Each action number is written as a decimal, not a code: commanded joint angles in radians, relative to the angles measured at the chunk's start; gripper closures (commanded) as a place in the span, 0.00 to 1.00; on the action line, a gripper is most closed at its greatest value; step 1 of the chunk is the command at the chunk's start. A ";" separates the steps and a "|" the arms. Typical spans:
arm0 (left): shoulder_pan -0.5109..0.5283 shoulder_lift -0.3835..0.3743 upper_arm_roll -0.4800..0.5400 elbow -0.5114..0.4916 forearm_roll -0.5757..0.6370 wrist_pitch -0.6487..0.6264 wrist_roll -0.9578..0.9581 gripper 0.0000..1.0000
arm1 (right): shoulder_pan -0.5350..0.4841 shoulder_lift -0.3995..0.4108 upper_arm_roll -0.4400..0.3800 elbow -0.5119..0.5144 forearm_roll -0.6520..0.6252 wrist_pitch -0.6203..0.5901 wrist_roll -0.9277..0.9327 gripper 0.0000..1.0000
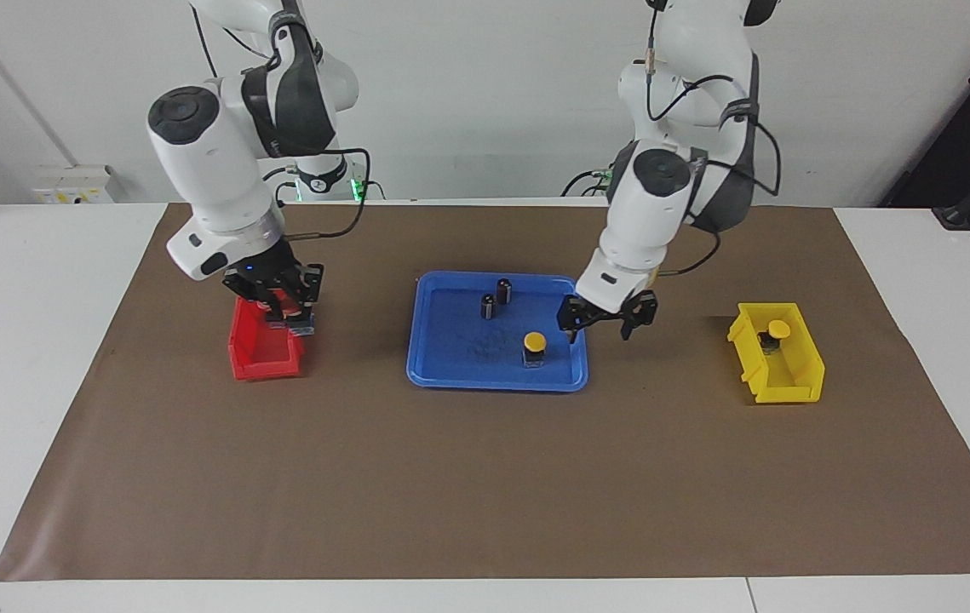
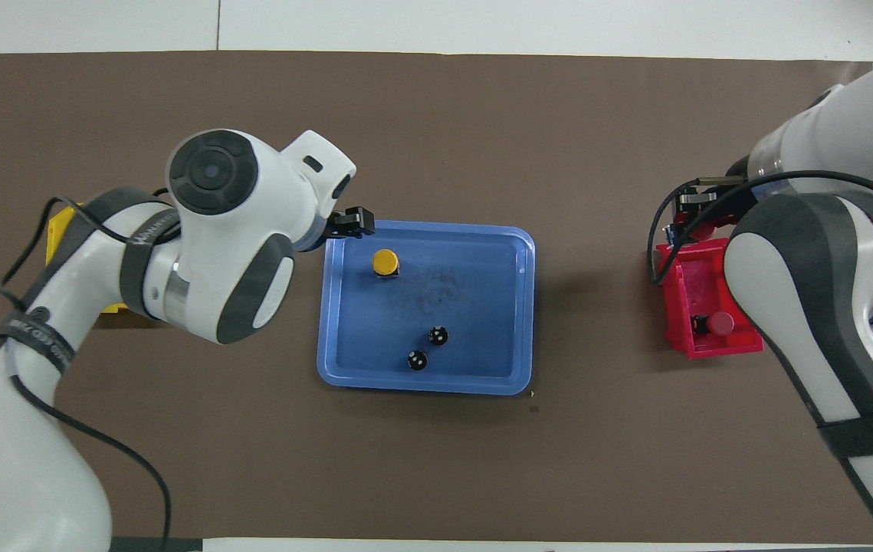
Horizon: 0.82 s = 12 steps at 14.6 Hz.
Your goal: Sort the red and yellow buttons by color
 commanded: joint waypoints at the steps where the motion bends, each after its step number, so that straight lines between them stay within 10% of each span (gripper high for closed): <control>1: -0.058 0.090 0.020 0.028 0.011 0.088 -0.047 0.00 | -0.066 -0.082 0.015 -0.196 0.016 0.156 -0.101 0.74; 12: -0.097 0.087 0.019 0.042 0.011 -0.027 -0.142 0.18 | -0.110 -0.092 0.015 -0.398 0.017 0.355 -0.184 0.74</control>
